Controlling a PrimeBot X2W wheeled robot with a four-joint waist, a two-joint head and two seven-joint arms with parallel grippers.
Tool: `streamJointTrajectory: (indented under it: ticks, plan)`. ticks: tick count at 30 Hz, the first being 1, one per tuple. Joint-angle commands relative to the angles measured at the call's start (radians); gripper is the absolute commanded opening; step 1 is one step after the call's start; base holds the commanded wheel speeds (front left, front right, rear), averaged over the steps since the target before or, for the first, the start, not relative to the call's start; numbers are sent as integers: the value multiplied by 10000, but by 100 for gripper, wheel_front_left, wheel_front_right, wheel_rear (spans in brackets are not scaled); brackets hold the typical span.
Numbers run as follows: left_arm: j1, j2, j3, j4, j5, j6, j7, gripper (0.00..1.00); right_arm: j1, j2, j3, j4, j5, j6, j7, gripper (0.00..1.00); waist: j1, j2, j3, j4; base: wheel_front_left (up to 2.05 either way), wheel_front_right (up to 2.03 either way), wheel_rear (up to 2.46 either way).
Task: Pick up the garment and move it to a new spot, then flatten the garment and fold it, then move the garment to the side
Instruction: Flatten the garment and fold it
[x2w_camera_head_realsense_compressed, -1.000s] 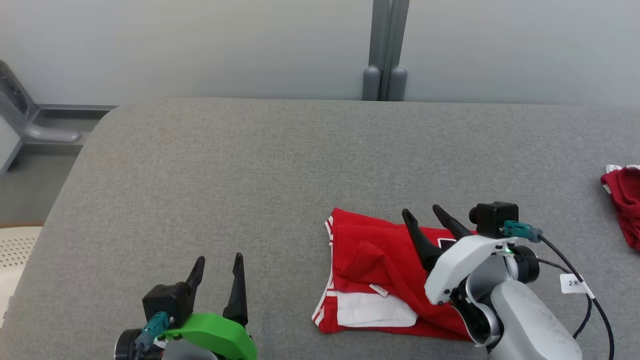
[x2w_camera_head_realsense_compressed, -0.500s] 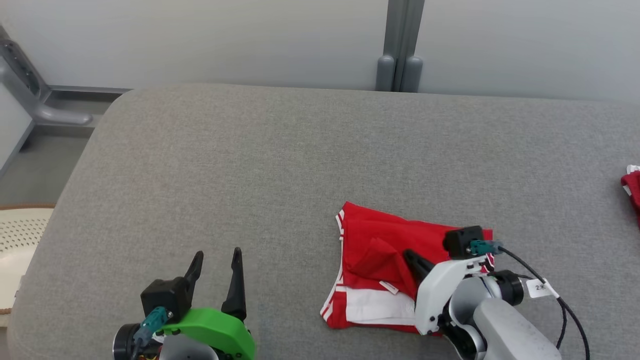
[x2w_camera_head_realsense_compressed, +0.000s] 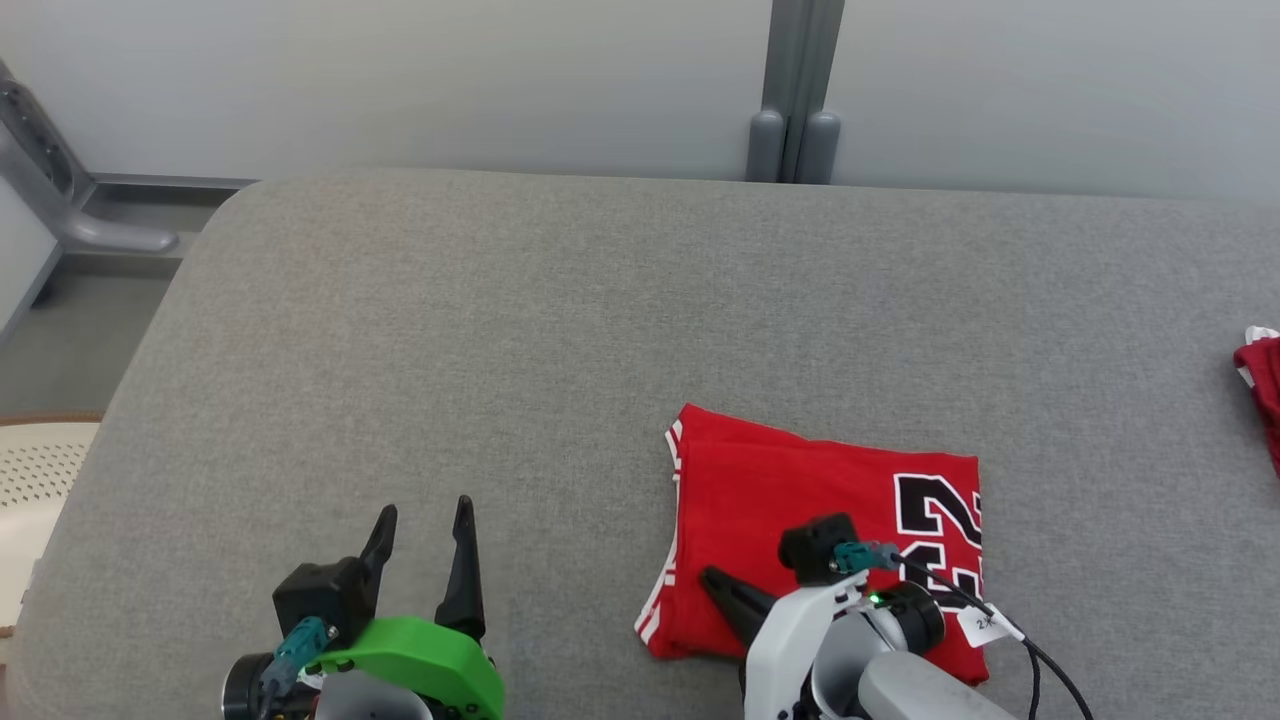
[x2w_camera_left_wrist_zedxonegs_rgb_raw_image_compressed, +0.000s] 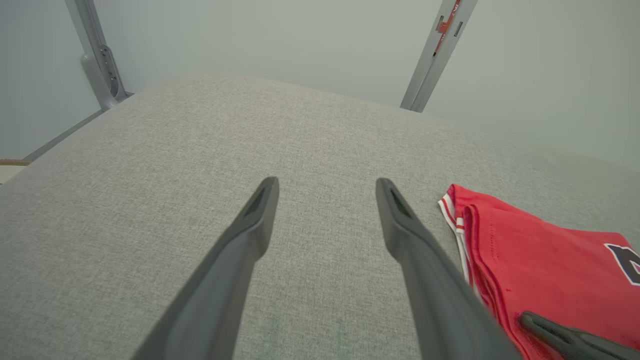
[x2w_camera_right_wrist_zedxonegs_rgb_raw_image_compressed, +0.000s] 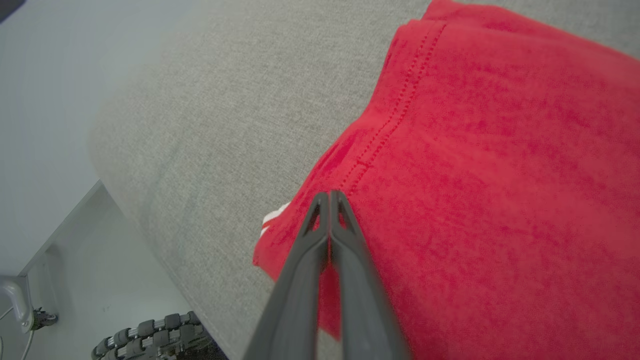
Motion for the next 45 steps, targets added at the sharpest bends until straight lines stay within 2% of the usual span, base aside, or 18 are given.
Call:
streamJointTrajectory:
  ticks: [1,2,3,4,9,15,20,25,29,34,45]
  plan:
    - [-60,-55,49,93,-63,-36,-89,100,-189,-28,-92,26,100,-2,-320,35,0,0,-87,-173,0,0,0]
    - [-81,-84,63,166,-81,-73,-144,100,-243,-33,-145,15,83,-2,-555,48,0,0,-120,-253,0,0,0]
    - [-117,-101,62,232,-86,-96,-180,100,-290,-53,-265,7,43,-2,-777,94,0,0,-150,-316,0,0,0]
    - [-162,-122,77,314,-85,-126,-238,100,-329,-83,-400,-6,-14,-2,-1012,100,0,0,-191,-397,0,0,0]
    - [-371,-351,118,551,139,-276,-506,100,-406,-268,-1673,86,-526,-2,-1924,100,0,0,-391,-733,0,0,0]
    - [-524,-711,123,945,453,-471,-684,100,54,-286,-3944,-284,-2150,-2,-2401,100,0,0,-599,-1064,0,0,0]
    - [-384,-977,287,1262,630,-774,-768,100,987,-144,-5638,-1382,-3330,-2,-2347,100,0,0,-725,-1091,0,0,0]
    - [19,-1113,618,1379,911,-1061,-765,100,2291,48,-6827,-2905,-3990,-2,-2015,100,0,0,-799,-1015,0,0,0]
    - [444,-1189,912,1286,1238,-1175,-766,100,3266,119,-7185,-4133,-4221,-2,-1656,100,0,0,-842,-999,0,0,0]
    - [976,-1161,1277,1147,1493,-1241,-760,100,4006,121,-7141,-5065,-3618,-2,-1352,100,0,0,-917,-1065,0,0,0]
    - [1154,-1330,1597,1035,1881,-1353,-760,100,4360,122,-7334,-5306,-3737,-2,-1121,100,0,0,-1003,-938,0,0,0]
